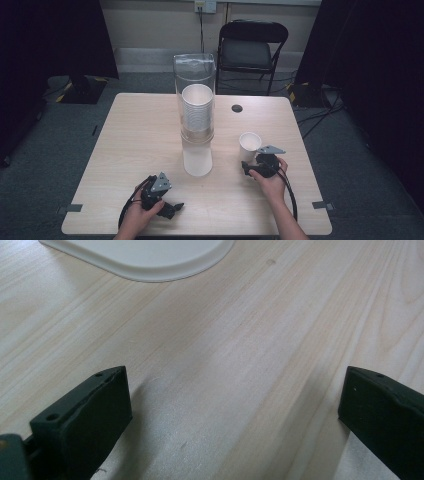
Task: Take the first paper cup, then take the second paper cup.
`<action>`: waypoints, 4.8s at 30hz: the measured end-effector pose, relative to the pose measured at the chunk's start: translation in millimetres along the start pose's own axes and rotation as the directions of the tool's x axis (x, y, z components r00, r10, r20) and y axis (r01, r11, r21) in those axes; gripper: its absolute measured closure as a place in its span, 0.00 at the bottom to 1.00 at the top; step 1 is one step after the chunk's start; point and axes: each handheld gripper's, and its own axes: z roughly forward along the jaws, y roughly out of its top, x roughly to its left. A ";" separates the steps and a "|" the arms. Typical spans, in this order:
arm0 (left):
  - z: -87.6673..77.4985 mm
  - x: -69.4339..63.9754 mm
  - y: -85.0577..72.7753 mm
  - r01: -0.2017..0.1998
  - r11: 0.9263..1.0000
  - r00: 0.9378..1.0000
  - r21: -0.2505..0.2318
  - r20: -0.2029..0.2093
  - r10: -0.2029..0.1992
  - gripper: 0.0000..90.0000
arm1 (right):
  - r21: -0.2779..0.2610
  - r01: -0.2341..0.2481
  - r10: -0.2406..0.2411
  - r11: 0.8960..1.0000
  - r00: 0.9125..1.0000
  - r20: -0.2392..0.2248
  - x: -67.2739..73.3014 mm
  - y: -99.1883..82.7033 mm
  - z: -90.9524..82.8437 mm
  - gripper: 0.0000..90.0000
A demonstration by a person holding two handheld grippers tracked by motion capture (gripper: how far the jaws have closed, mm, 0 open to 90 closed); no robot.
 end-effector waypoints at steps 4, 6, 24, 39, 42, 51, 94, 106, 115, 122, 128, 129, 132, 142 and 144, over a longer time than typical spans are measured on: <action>-0.1 0.1 0.0 -0.001 1.000 1.000 0.001 0.000 0.001 0.00 | -0.004 -0.001 0.001 1.000 1.000 -0.021 4.7 -3.4 -9.1 0.20; -0.1 0.0 0.0 -0.001 1.000 1.000 0.001 0.000 0.001 0.00 | -0.016 0.000 0.000 1.000 1.000 -0.028 6.8 -4.4 -13.9 0.20; 0.1 -0.5 -0.2 0.006 1.000 1.000 -0.004 -0.002 -0.006 0.00 | -0.100 0.029 -0.040 0.995 0.992 -0.117 43.8 -8.9 -39.5 0.22; -0.2 -0.3 -0.1 0.002 1.000 1.000 0.000 -0.002 -0.002 0.00 | -0.157 0.062 -0.098 0.986 0.967 -0.235 90.1 19.0 -29.7 0.22; -0.2 -0.3 -0.1 0.003 1.000 1.000 -0.001 -0.002 -0.003 0.00 | -0.166 0.070 -0.109 0.984 0.965 -0.239 96.6 27.0 -27.6 0.22; -0.3 -0.2 -0.1 0.002 1.000 1.000 0.001 -0.002 -0.002 0.00 | -0.201 0.080 -0.130 0.976 0.959 -0.252 111.4 50.7 -19.5 0.21; -0.5 0.3 0.3 -0.003 1.000 1.000 0.008 0.000 0.003 0.00 | -0.390 0.017 -0.135 0.921 0.952 -0.276 140.2 102.0 10.8 0.32; -0.3 0.0 0.2 0.002 1.000 1.000 0.005 0.000 -0.002 0.00 | -0.398 0.043 -0.162 0.916 0.949 -0.270 135.8 100.2 12.7 0.38; 0.5 0.1 -0.3 0.001 1.000 1.000 -0.006 0.004 -0.001 0.00 | -0.420 0.051 -0.172 0.906 0.951 -0.256 136.5 96.3 14.9 0.39; 0.6 -0.2 -0.4 0.005 1.000 1.000 -0.010 0.004 -0.005 0.00 | -0.417 0.049 -0.170 0.907 0.951 -0.259 135.3 92.9 19.0 0.39; 0.6 -0.1 -0.5 0.004 1.000 1.000 -0.010 0.003 -0.004 0.00 | -0.406 0.045 -0.166 0.913 0.949 -0.267 135.3 90.8 22.9 0.40; 0.7 -0.3 -0.4 0.007 1.000 1.000 -0.012 0.003 -0.007 0.00 | -0.400 0.050 -0.167 0.915 0.950 -0.265 134.4 88.7 25.3 0.40; 0.0 -0.4 -0.1 0.003 1.000 1.000 -0.002 -0.001 -0.003 0.00 | -0.319 0.081 -0.166 0.944 0.954 -0.250 131.7 72.5 39.4 0.42; 0.5 0.3 0.0 0.003 1.000 1.000 -0.005 0.004 -0.003 0.00 | -0.347 0.044 -0.145 0.937 0.951 -0.272 130.5 66.6 41.0 0.42; 0.1 0.1 0.1 0.002 1.000 1.000 0.001 -0.001 -0.002 0.00 | -0.351 0.041 -0.142 0.935 0.953 -0.268 130.6 66.5 41.9 0.42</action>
